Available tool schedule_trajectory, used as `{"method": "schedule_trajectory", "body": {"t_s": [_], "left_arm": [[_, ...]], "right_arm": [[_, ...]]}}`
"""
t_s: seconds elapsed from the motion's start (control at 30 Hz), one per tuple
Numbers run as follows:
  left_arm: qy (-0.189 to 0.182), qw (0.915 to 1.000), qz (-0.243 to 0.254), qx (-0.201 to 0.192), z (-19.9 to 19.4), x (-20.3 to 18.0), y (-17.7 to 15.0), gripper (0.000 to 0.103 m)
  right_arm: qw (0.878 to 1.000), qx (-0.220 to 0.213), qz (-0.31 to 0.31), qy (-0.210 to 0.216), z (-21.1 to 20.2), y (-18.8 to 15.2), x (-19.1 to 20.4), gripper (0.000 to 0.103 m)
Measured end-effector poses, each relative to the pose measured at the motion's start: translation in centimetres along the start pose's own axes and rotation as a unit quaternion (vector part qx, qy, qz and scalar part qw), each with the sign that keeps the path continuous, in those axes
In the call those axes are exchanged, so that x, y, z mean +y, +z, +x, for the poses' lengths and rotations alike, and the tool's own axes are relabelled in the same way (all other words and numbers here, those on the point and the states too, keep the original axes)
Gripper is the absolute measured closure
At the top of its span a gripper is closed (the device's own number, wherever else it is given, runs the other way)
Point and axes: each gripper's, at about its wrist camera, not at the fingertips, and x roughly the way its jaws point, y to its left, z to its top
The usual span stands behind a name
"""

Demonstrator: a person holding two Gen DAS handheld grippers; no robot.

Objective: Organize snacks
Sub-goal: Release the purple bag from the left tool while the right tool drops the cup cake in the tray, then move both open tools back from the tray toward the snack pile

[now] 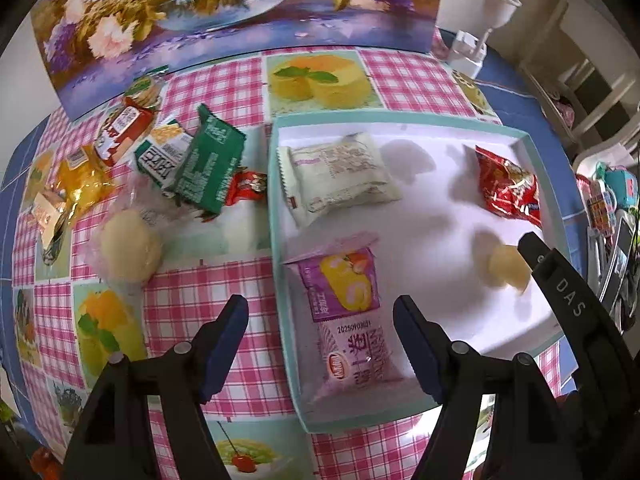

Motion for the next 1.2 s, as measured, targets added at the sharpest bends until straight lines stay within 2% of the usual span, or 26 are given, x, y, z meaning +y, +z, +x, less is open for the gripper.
{"method": "schedule_trajectory", "body": {"t_s": [0.1, 0.13, 0.17, 0.27, 0.37, 0.5, 0.57, 0.73, 0.8, 0.83, 1.0, 1.1, 1.2], "left_arm": [[0.004, 0.9998, -0.016, -0.007, -0.5, 1.1, 0.2, 0.027], [0.006, 0.9997, -0.02, -0.009, -0.6, 1.3, 0.3, 0.027], [0.01, 0.9995, -0.028, -0.011, -0.7, 1.8, 0.3, 0.026], [0.021, 0.9984, -0.049, -0.019, -0.9, 3.1, 0.5, 0.016], [0.034, 0.9965, -0.072, -0.026, -1.2, 4.7, 0.6, 0.016], [0.045, 0.9923, -0.11, -0.036, -1.7, 7.0, 0.6, 0.016], [0.046, 0.9896, -0.129, -0.042, -2.1, 8.2, 0.4, 0.016], [0.048, 0.9842, -0.163, -0.048, -2.3, 10.2, 0.3, 0.016], [0.05, 0.9831, -0.169, -0.048, -2.2, 10.7, 0.2, 0.016], [0.05, 0.9828, -0.171, -0.049, -2.2, 11.0, 0.2, 0.016], [0.06, 0.98, -0.179, -0.063, -2.6, 12.2, 0.3, 0.016], [0.065, 0.9777, -0.186, -0.074, -3.0, 12.9, 0.2, 0.007], [0.069, 0.9753, -0.192, -0.085, -3.4, 13.6, 0.1, 0.007]], "right_arm": [[1.0, 0.0, -0.006, -0.002, 0.0, 0.0, 0.3, 0.054], [1.0, 0.002, -0.007, -0.003, 0.1, 0.0, 0.4, 0.046], [1.0, 0.003, -0.007, -0.003, 0.2, -0.1, 0.4, 0.043], [1.0, 0.008, -0.009, -0.005, 0.4, -0.2, 0.6, 0.041], [1.0, 0.013, -0.013, -0.002, 0.6, -0.3, 0.8, 0.033], [1.0, 0.012, -0.028, 0.008, 0.5, -0.5, 1.4, 0.031], [0.999, 0.008, -0.035, 0.006, 0.4, -0.5, 1.8, 0.017], [0.999, -0.001, -0.048, 0.019, -0.1, -0.6, 2.6, 0.01], [0.998, -0.007, -0.055, 0.028, -0.4, -0.6, 3.0, 0.006], [0.998, -0.009, -0.061, 0.034, -0.6, -0.6, 3.3, 0.0], [0.995, -0.013, -0.076, 0.069, -1.0, -0.8, 4.6, 0.0], [0.992, -0.03, -0.092, 0.083, -1.7, -1.0, 5.4, 0.0], [0.988, -0.042, -0.103, 0.106, -2.3, -1.2, 6.2, 0.0]]}}
